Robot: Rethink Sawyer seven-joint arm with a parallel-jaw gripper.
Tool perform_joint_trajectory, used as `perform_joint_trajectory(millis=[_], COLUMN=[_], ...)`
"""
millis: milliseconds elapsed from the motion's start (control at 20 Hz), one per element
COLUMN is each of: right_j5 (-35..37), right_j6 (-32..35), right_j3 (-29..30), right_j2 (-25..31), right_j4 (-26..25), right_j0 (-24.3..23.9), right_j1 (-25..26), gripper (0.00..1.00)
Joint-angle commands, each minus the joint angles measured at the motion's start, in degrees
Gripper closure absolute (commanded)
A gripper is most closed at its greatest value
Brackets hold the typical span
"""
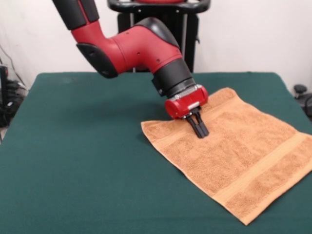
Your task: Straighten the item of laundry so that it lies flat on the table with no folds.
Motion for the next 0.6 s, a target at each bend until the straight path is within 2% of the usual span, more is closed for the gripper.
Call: perform_joint_trajectory(millis=[50,250,600], right_j5=[11.98,8.33,6.37], right_j6=[8.5,9.28,9.62], right_j3=[-15.39,-16.35,-17.29], right_j2=[2.99,2.29,1.4], right_j4=[4.32,4.59,5.34], right_j0=[6.98,7.75,9.0], right_j1=[9.66,10.49,10.83], gripper=[1.0,1.0,1.0])
